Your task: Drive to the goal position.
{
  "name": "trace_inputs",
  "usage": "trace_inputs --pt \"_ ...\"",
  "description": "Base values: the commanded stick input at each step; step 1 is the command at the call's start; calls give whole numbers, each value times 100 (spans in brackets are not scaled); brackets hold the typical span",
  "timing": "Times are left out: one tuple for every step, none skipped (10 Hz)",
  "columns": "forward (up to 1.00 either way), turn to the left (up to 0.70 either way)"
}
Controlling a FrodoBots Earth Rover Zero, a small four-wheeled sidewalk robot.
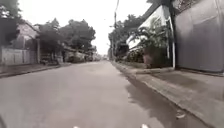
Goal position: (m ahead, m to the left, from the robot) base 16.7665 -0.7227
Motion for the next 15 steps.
trace_inputs --pt "100 -2" --pt "100 -2" --pt "100 -1" --pt "100 0" --pt "100 0" --pt "100 0" --pt "100 0" --pt "100 0" --pt "100 0" --pt "100 0" --pt "100 0" --pt "100 0" --pt "100 0" --pt "100 0" --pt "100 0"
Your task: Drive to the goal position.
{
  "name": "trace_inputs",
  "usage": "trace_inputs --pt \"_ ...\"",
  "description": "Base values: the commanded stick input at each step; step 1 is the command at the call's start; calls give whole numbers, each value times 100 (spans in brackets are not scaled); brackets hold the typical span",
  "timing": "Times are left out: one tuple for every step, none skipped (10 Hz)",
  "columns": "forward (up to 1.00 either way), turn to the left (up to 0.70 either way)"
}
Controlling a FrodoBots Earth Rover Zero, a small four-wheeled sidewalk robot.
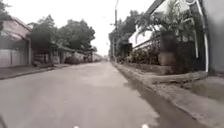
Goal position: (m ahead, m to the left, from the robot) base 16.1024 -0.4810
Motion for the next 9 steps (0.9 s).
trace_inputs --pt "100 0" --pt "100 0" --pt "100 0" --pt "100 0" --pt "100 0" --pt "100 0" --pt "100 0" --pt "100 0" --pt "100 0"
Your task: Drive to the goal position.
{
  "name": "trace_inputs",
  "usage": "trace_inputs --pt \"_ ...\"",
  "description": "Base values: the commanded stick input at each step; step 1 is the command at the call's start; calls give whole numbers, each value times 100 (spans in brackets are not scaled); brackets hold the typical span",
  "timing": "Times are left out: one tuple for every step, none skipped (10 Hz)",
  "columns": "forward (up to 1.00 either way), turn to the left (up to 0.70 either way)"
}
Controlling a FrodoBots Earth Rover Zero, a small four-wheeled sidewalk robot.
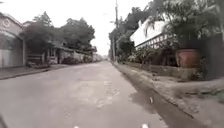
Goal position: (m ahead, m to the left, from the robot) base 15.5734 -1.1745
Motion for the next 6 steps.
trace_inputs --pt "100 0" --pt "100 0" --pt "100 0" --pt "100 0" --pt "100 0" --pt "100 0"
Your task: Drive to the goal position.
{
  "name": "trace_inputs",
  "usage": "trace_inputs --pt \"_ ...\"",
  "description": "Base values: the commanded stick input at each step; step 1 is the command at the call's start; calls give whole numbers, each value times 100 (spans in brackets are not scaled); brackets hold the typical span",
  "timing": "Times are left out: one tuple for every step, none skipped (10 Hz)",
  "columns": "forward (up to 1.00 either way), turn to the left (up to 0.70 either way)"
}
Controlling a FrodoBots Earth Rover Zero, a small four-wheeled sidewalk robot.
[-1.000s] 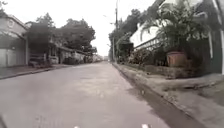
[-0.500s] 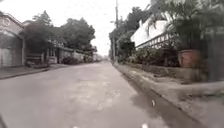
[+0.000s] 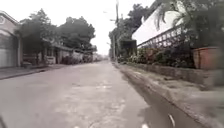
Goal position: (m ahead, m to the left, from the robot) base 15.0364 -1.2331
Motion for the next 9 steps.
trace_inputs --pt "100 0" --pt "100 0" --pt "100 0" --pt "100 0" --pt "100 0" --pt "100 0" --pt "100 0" --pt "100 0" --pt "100 0"
